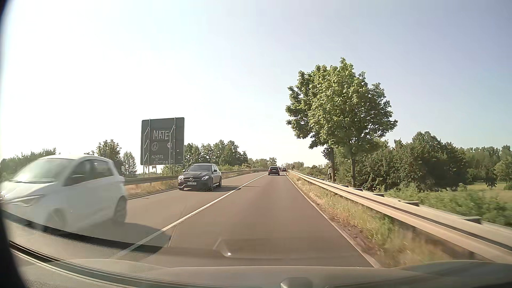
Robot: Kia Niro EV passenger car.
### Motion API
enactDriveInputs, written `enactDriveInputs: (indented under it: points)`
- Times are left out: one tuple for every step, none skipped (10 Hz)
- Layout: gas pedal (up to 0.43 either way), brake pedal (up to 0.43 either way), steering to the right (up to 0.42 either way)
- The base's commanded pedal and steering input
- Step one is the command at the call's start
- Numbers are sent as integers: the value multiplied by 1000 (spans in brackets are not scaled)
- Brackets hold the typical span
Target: Follow the waypoints while adhering to traffic rules and regulations
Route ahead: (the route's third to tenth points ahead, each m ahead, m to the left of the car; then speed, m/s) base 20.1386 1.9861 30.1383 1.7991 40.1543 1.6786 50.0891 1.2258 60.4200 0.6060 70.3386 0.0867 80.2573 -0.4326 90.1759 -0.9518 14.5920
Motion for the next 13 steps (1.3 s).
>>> enactDriveInputs:
  points:
    - [209,18,-1]
    - [209,18,-1]
    - [209,18,0]
    - [209,18,-1]
    - [209,18,-1]
    - [209,18,-1]
    - [209,18,-1]
    - [209,18,-1]
    - [209,18,0]
    - [209,18,0]
    - [209,18,0]
    - [209,18,0]
    - [209,18,0]
